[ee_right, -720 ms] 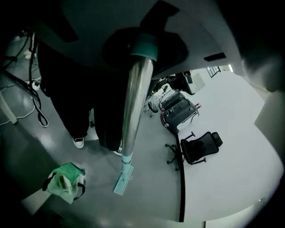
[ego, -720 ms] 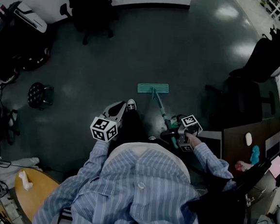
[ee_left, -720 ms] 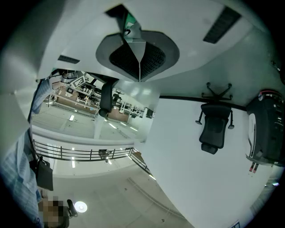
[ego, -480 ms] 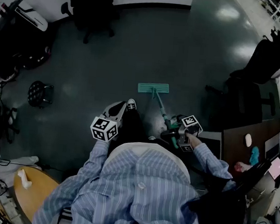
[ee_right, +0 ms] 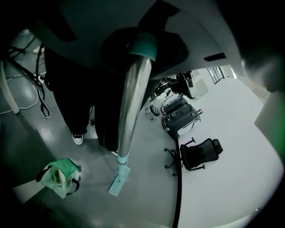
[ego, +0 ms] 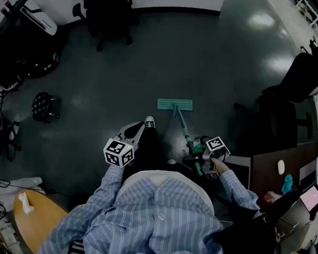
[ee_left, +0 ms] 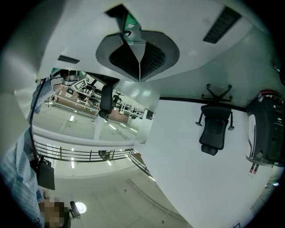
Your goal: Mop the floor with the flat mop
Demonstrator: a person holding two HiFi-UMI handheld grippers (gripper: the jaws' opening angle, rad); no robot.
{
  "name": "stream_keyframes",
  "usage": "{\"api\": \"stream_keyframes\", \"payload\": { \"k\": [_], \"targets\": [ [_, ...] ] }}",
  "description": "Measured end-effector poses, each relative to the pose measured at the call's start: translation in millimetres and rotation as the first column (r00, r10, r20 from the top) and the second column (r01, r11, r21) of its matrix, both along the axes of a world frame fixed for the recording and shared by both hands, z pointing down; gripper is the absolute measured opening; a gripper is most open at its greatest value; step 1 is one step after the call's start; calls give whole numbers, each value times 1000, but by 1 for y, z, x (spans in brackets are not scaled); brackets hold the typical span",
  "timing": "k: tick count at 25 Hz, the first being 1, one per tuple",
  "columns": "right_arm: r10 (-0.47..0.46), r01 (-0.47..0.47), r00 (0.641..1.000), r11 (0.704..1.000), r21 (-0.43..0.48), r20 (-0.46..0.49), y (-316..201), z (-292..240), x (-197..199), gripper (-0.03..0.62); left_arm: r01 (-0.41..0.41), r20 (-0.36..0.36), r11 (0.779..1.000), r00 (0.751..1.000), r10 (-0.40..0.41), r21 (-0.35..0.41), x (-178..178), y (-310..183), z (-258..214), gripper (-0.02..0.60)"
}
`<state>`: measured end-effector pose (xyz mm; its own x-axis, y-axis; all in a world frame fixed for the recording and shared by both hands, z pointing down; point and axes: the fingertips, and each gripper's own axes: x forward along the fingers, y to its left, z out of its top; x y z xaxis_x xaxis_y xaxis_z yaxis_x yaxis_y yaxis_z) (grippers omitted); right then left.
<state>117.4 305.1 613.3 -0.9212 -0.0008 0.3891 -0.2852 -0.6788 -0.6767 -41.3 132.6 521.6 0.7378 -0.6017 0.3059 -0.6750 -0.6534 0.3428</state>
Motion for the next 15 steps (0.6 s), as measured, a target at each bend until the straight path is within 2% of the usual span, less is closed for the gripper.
{"api": "stream_keyframes", "payload": {
  "k": [6,15],
  "targets": [
    [-24,24,1000,1000,7,-6,-12,1,9,25,12,10,1000,1000,-11,-22,-2,-4,9,9],
    [-66,66,997,998,7,-26,-60,5,15,25,4,16,997,1000,-3,-77,-2,-45,23,9]
  ]
}}
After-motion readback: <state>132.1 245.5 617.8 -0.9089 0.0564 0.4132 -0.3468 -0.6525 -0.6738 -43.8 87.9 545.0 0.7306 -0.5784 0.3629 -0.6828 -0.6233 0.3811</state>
